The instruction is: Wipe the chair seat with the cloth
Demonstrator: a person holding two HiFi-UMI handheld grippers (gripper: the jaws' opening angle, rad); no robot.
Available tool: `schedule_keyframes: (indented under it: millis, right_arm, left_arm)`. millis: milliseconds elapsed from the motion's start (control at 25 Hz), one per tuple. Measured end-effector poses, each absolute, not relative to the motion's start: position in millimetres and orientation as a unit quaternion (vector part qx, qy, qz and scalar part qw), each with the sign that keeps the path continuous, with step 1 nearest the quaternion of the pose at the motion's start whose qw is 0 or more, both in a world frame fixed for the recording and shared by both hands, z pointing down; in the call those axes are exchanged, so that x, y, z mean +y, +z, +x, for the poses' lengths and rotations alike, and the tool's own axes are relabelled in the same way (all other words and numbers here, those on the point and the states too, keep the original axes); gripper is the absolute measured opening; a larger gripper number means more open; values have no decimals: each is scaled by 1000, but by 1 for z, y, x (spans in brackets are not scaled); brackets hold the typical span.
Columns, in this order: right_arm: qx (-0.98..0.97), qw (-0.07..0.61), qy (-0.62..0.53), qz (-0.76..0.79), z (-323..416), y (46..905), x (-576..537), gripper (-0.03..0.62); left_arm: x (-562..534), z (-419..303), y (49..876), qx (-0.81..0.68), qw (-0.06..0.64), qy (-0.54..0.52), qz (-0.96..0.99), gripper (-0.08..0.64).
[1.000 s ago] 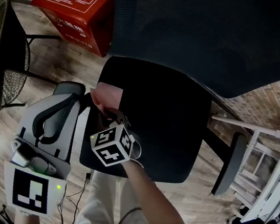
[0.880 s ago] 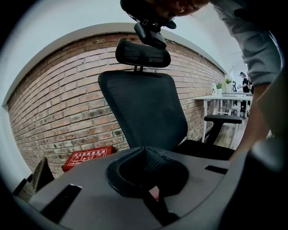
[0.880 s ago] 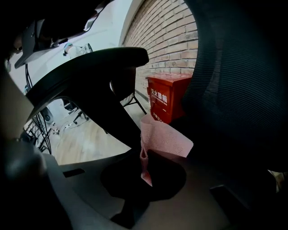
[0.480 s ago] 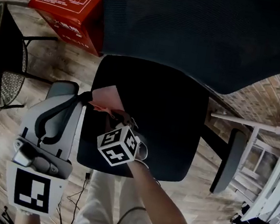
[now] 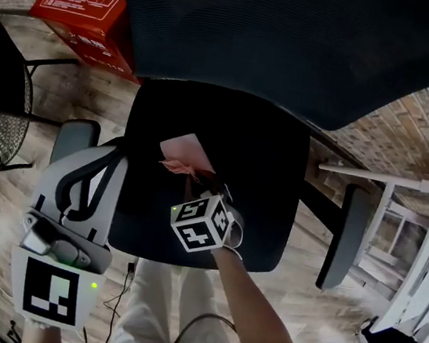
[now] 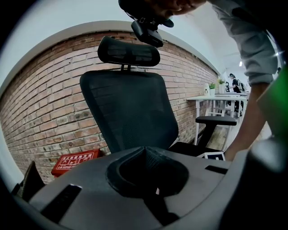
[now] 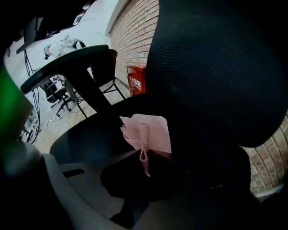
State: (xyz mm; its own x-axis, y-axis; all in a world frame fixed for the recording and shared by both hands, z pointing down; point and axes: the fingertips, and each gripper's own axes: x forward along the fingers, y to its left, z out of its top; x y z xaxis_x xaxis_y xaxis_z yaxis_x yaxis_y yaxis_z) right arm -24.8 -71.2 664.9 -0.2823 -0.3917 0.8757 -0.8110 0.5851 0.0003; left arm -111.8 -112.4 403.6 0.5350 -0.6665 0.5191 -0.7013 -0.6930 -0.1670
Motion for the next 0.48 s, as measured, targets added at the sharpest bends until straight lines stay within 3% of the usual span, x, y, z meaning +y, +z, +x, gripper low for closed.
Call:
schedule_keyframes:
  millis: [480]
  right_arm:
    - [-679, 446, 281, 511, 92, 672, -50, 54]
  left_arm:
    - [-102, -76, 410, -372, 30, 284, 883, 18]
